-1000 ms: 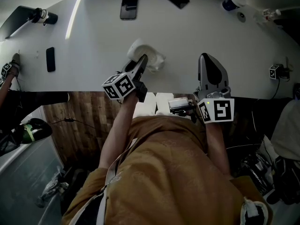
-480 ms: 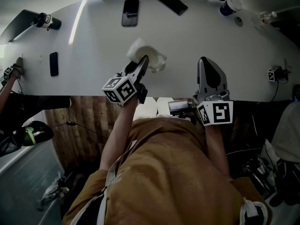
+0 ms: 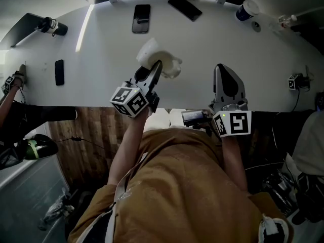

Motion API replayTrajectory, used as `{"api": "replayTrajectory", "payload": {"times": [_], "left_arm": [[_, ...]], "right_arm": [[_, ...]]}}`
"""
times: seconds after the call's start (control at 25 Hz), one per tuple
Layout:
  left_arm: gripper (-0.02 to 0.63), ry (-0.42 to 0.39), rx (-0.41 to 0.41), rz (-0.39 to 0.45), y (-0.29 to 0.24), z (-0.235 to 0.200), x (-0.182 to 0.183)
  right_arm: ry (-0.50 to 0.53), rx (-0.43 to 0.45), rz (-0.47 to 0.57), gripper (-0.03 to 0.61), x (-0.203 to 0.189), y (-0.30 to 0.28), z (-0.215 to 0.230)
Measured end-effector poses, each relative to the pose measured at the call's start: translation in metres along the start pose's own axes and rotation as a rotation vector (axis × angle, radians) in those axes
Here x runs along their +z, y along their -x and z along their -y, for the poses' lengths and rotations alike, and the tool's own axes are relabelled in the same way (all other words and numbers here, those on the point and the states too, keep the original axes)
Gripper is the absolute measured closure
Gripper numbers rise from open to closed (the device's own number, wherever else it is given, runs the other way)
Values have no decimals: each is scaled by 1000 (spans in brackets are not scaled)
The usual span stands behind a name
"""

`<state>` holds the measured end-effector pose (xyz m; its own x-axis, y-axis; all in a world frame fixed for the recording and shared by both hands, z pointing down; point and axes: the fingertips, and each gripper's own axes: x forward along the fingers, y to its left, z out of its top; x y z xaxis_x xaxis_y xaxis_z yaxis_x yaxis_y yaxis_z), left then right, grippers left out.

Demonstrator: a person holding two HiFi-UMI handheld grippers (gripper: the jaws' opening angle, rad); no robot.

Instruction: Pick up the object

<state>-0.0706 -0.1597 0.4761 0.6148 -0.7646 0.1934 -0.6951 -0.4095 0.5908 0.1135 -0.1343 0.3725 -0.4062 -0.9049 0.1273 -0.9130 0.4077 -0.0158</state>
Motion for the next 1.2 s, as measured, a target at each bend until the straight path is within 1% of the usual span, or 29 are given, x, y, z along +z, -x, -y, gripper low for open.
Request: {"api": "replayTrajectory", "payload": {"times": [0.2,0.44,0.68,0.84,1.0,1.2], "left_arm": [[466,-85,16,34,4,2,10],[466,-160,24,44,6,7,20],[466,-257,34,59,9,15,34],[466,-307,76,68,13,21,48],[466,-346,86,87,15,26,58],[466,-425,102,98,21,31,71]], "right_arm": [[-1,1,7,571,1,0,-1],[1,5,12,571,3,-2,-3],[6,8,28,571,9,-3,-4],[9,7,36,571,12,0,-5],[15,13,45,571,14,1,-8],[23,11,59,571,19,1,-11]]}}
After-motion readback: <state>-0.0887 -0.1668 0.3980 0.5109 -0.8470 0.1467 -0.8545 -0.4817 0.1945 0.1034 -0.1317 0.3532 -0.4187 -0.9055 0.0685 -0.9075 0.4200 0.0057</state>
